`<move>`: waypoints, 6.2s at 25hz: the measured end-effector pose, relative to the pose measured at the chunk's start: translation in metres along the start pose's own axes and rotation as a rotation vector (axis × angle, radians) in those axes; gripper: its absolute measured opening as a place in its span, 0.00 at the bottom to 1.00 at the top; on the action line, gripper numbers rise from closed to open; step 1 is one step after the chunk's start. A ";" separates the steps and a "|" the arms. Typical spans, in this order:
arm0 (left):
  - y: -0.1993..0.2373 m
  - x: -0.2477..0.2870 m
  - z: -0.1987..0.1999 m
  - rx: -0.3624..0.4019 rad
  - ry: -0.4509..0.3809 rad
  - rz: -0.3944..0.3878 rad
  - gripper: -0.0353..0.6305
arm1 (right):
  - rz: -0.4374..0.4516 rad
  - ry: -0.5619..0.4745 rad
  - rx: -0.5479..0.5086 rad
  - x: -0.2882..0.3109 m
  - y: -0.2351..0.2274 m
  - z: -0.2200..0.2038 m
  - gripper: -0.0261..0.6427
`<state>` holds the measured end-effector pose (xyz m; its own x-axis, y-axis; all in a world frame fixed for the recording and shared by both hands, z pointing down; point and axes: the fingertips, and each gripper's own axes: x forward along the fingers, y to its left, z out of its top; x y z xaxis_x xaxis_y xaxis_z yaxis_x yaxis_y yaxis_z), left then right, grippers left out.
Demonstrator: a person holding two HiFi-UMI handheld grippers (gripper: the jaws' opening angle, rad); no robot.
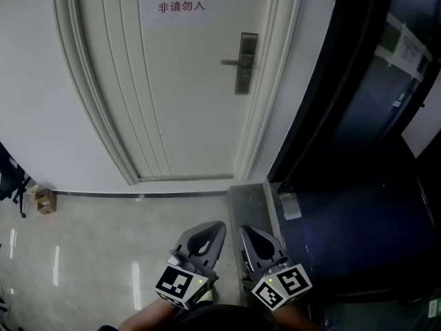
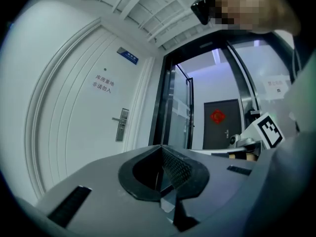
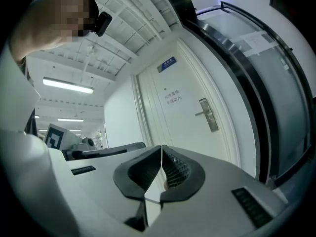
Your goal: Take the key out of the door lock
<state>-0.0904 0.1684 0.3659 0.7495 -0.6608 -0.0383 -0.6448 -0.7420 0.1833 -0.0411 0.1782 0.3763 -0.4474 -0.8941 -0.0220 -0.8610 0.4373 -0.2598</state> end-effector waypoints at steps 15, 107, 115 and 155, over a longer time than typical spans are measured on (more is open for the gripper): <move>0.075 0.067 0.008 -0.005 -0.011 0.014 0.06 | 0.012 -0.004 0.044 0.092 -0.040 0.006 0.06; 0.324 0.408 0.036 -0.007 0.007 0.024 0.06 | -0.179 -0.227 1.228 0.499 -0.430 0.075 0.07; 0.315 0.407 0.036 -0.006 0.005 0.022 0.06 | -0.175 -0.214 1.227 0.484 -0.425 0.071 0.07; 0.207 0.364 0.052 0.062 -0.016 0.037 0.06 | 0.042 -0.128 1.241 0.339 -0.331 0.067 0.07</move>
<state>0.0416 -0.2315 0.3389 0.7227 -0.6894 -0.0484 -0.6806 -0.7221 0.1236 0.1081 -0.2763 0.3898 -0.3826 -0.9150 -0.1280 -0.0062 0.1411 -0.9900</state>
